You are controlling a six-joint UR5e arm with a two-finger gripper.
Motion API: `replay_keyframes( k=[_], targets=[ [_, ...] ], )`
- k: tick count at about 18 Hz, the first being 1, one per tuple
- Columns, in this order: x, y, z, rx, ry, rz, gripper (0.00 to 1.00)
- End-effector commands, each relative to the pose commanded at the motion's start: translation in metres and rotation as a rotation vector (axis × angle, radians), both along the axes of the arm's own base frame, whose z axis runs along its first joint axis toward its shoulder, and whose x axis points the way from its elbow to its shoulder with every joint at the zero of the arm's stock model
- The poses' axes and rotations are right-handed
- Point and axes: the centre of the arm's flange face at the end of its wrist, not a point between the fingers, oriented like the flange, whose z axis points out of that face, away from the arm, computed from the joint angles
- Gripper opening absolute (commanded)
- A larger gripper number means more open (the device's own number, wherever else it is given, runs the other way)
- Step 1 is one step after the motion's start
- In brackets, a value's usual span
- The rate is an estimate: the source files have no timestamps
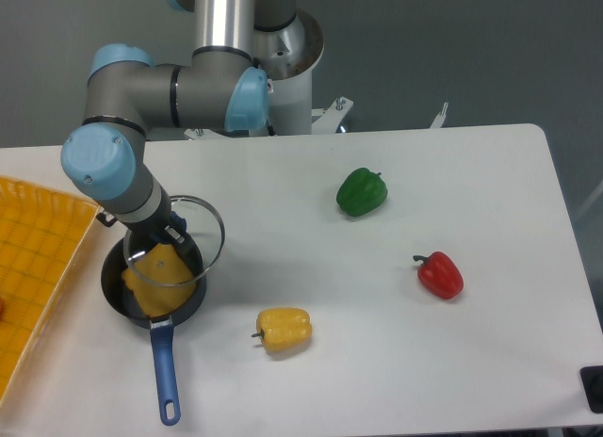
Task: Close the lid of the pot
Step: 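Carry the glass lid toward the black pan with blue handle, then lower the glass lid onto the pan rim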
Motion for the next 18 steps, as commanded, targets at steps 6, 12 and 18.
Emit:
replay_keyframes(
  k=[6,12,18],
  targets=[
    [0.002,0.012,-0.006,0.050,0.028,0.032,0.49],
    [0.002,0.013,-0.004,0.053,0.028,0.034,0.49],
    [0.005,0.026,-0.014,0.044,0.030,0.056,0.49]
  ],
)
